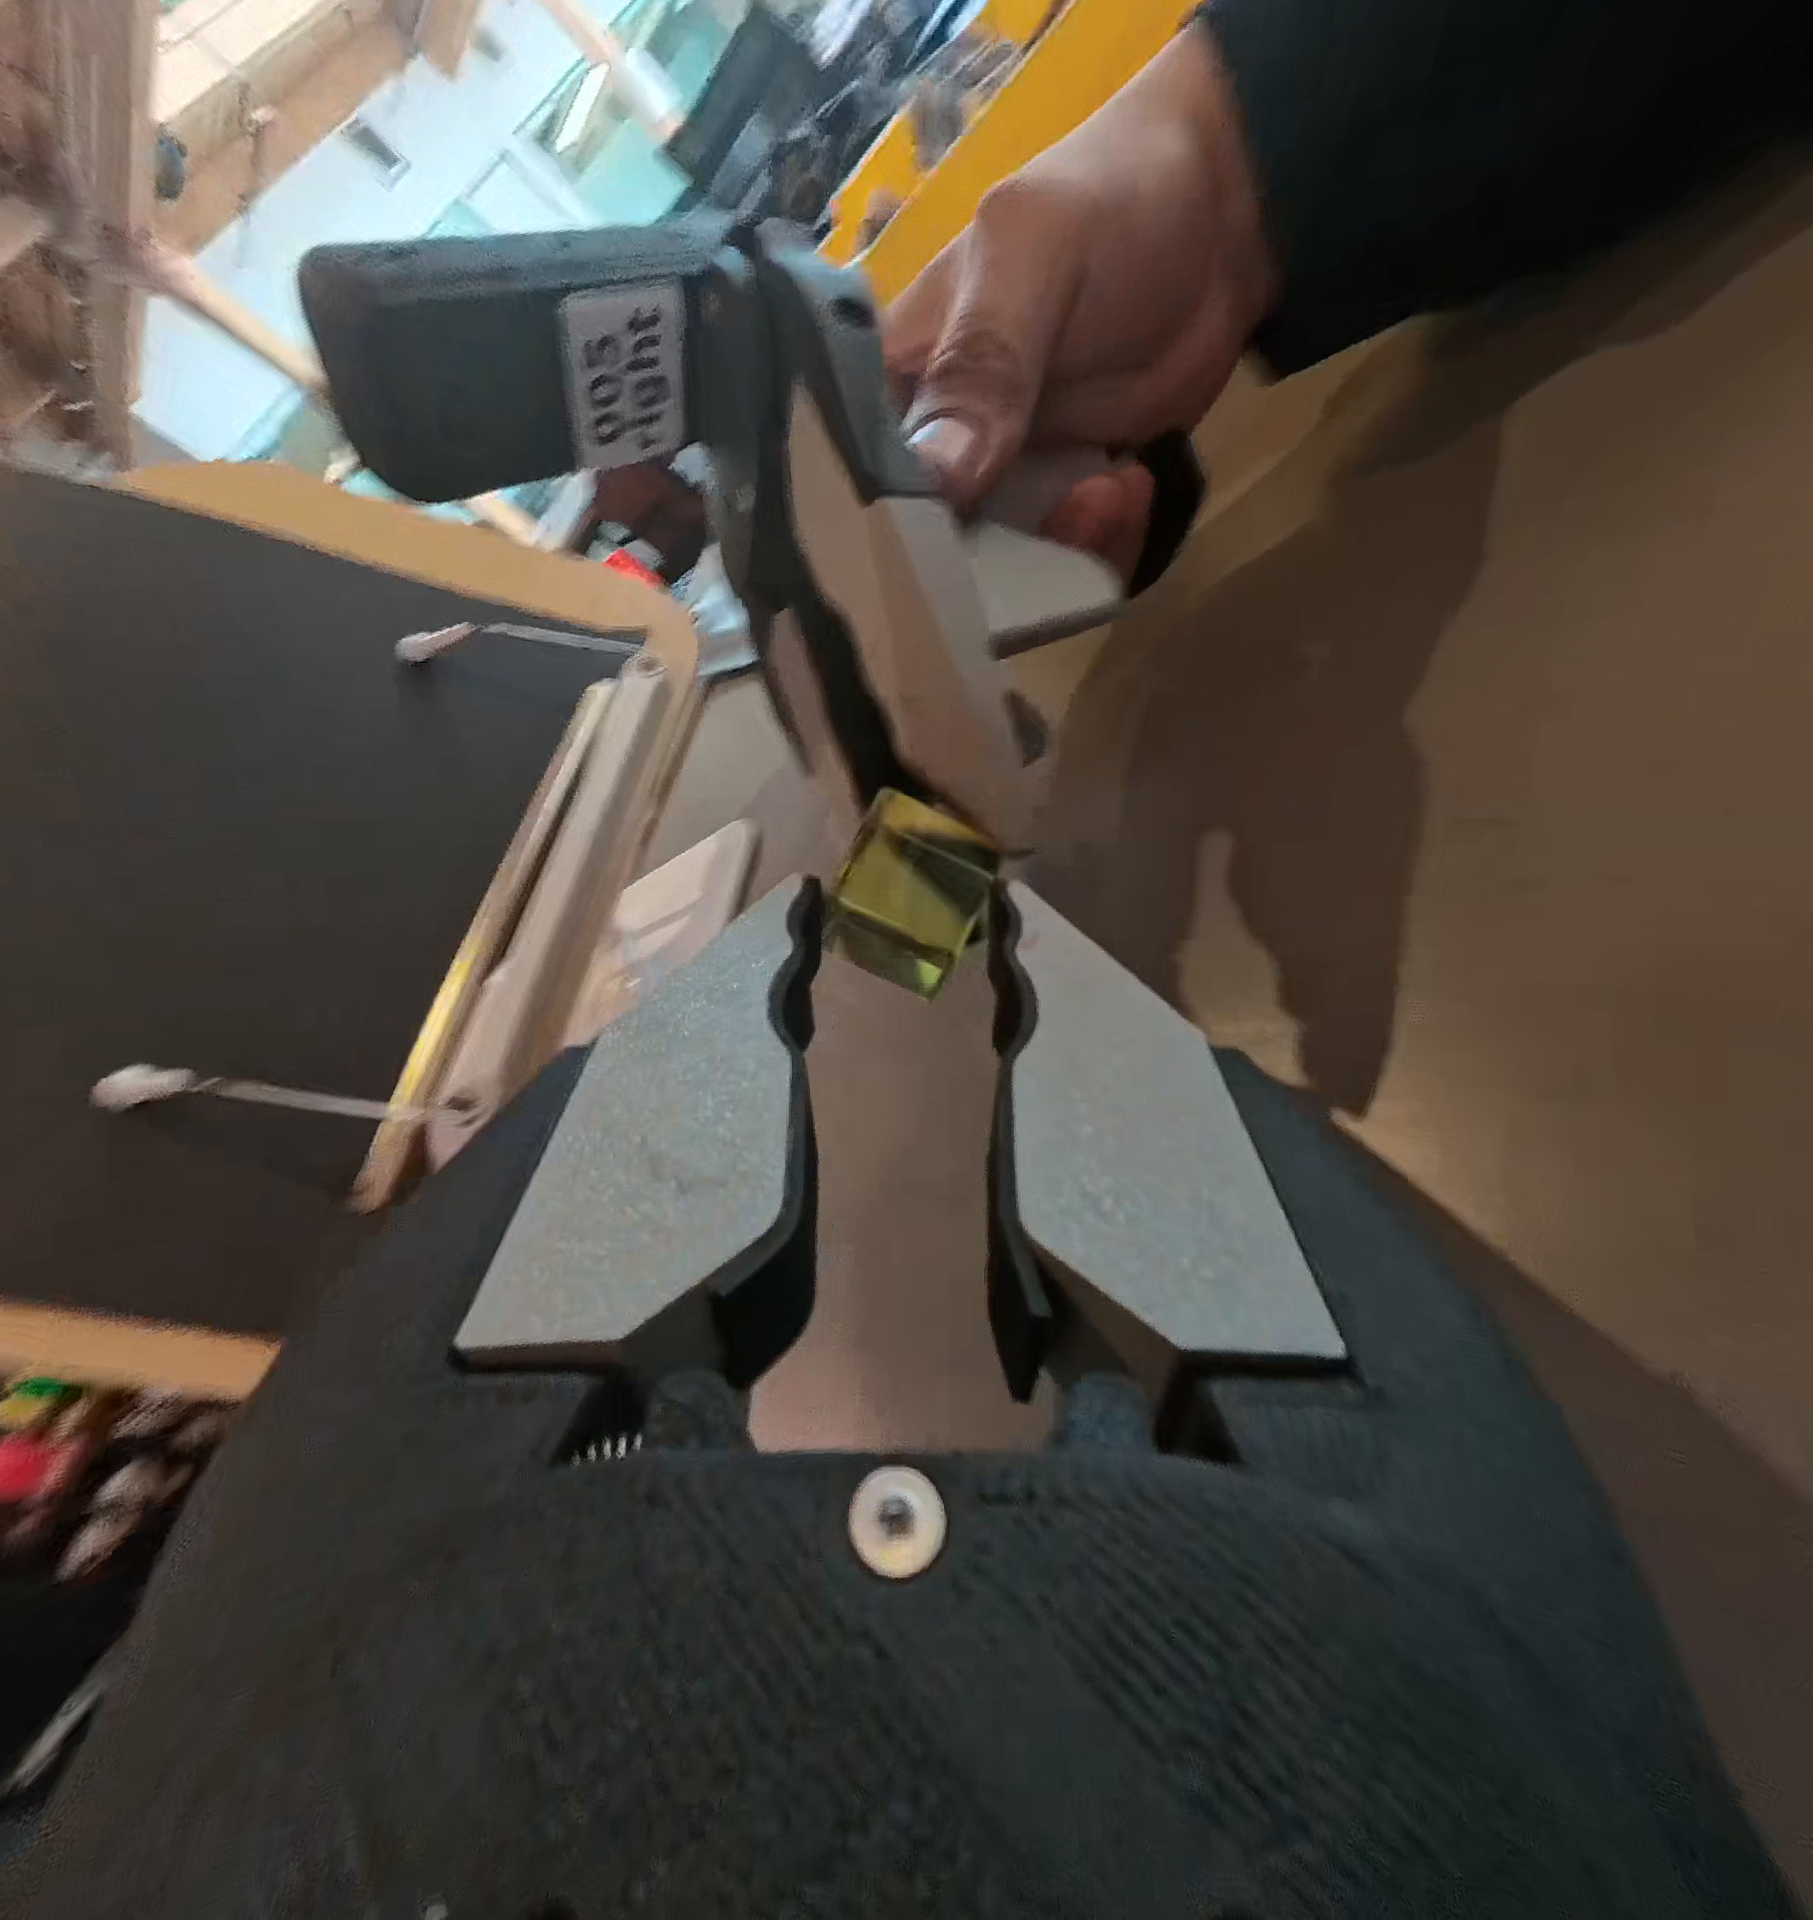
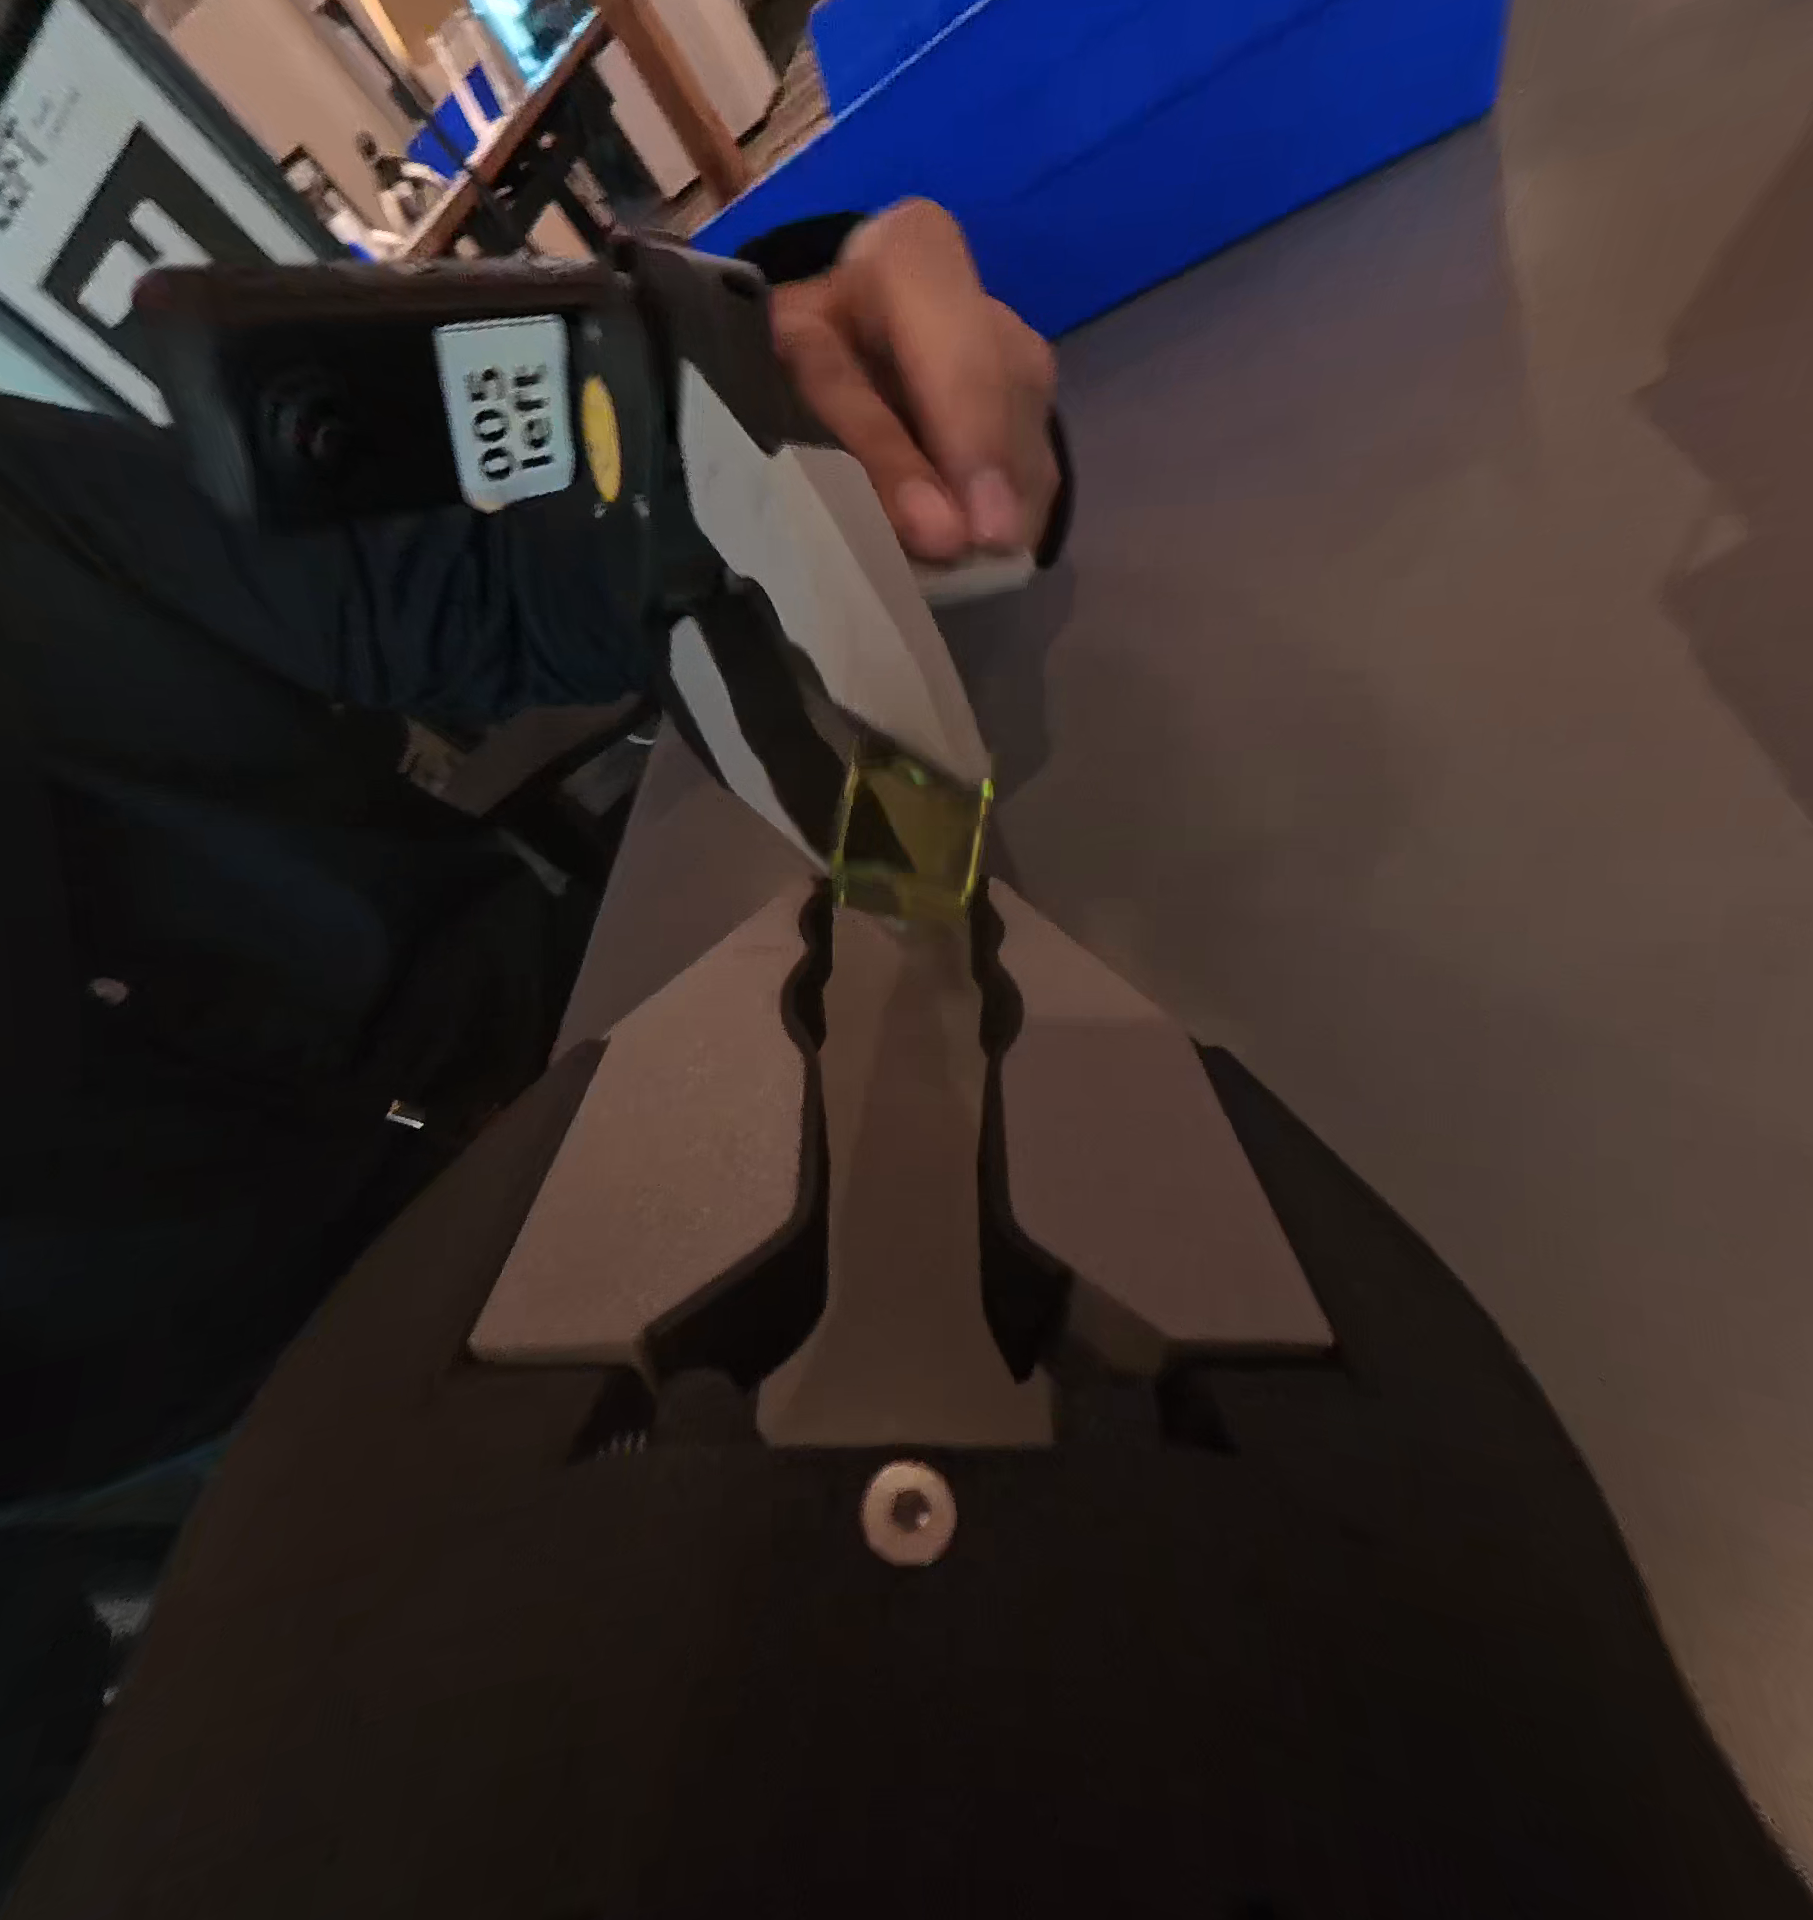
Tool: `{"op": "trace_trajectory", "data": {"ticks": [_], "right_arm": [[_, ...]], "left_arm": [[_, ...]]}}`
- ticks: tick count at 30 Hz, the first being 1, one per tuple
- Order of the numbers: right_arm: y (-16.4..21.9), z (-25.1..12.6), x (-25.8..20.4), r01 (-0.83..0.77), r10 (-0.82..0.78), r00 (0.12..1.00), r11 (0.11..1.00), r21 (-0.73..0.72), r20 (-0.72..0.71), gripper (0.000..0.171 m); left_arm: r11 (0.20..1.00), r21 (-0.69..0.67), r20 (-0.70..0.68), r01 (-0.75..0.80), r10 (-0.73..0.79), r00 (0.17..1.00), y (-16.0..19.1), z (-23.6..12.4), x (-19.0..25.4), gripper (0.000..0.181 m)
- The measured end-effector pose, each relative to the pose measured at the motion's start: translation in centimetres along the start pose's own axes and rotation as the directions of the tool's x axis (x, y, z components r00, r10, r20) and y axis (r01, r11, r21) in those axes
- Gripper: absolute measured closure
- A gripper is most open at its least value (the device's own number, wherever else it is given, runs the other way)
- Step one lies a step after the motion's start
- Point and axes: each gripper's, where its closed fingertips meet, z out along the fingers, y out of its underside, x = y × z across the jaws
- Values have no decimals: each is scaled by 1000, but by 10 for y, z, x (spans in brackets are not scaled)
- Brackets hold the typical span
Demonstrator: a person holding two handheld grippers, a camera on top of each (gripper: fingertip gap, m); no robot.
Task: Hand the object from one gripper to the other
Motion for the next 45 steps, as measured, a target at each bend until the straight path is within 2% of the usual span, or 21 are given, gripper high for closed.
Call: {"op": "trace_trajectory", "data": {"ticks": [3,5,9,11,13,15,18,19,21,23,26,29,30,32,35,37,38,41,45], "right_arm": [[-4,-13,19,-41,46,993,998,48,-106,144],[-16,-19,19,-60,71,994,989,135,-78,134],[-38,-22,3,-27,26,1000,967,255,6,129],[-40,-17,-2,9,-11,1000,965,261,5,128],[-38,-10,-5,29,-28,1000,974,227,-6,138],[-34,-3,-1,68,-55,996,981,182,-75,148],[-34,-7,16,201,-159,944,972,124,-289,148],[-33,-12,25,252,-204,900,965,76,-386,148],[-32,-26,45,358,-326,738,931,-67,-590,149],[-32,-32,49,446,-464,572,868,-219,-676,148],[-34,-29,49,508,-625,341,751,-421,-703,147],[-40,-26,45,524,-719,158,642,-560,-677,147],[-42,-25,44,523,-741,104,608,-597,-663,148],[-40,-19,42,517,-778,54,558,-649,-626,147],[-38,1,33,565,-810,34,499,-657,-585,148],[-38,12,27,593,-821,29,474,-651,-571,148],[-37,14,27,597,-822,32,472,-648,-569,148],[-34,14,28,617,-803,107,516,-594,-587,145],[-37,3,22,627,-664,392,699,-343,-637,139]], "left_arm": [[990,-93,213,-109,127,969,10,-7,-36,151],[976,-114,267,-186,211,940,10,-12,-43,151],[993,-2,213,-121,118,970,-5,-8,-29,151],[995,11,209,-103,99,973,-7,-6,-27,151],[996,20,193,-82,77,978,-7,-3,-23,151],[998,33,171,-46,40,985,-8,-2,-19,151],[997,0,116,72,-72,991,4,3,-17,151],[986,-9,64,165,-164,984,9,4,-15,144],[931,-41,-39,363,-364,931,17,5,-10,135],[846,-59,-79,530,-533,842,24,6,-13,133],[702,-34,-130,711,-709,693,23,3,-22,129],[582,-16,-181,813,-801,570,22,-1,-29,129],[550,-20,-194,835,-822,536,22,-1,-30,128],[501,-15,-229,865,-844,485,17,-1,-29,127],[458,-26,-288,888,-855,432,9,1,-22,131],[491,-70,-296,868,-842,452,10,4,-13,151],[515,-87,-294,853,-831,472,11,5,-10,154],[642,-96,-229,761,-758,611,19,5,-10,154],[866,-40,-22,498,-499,866,28,1,-31,154]]}}
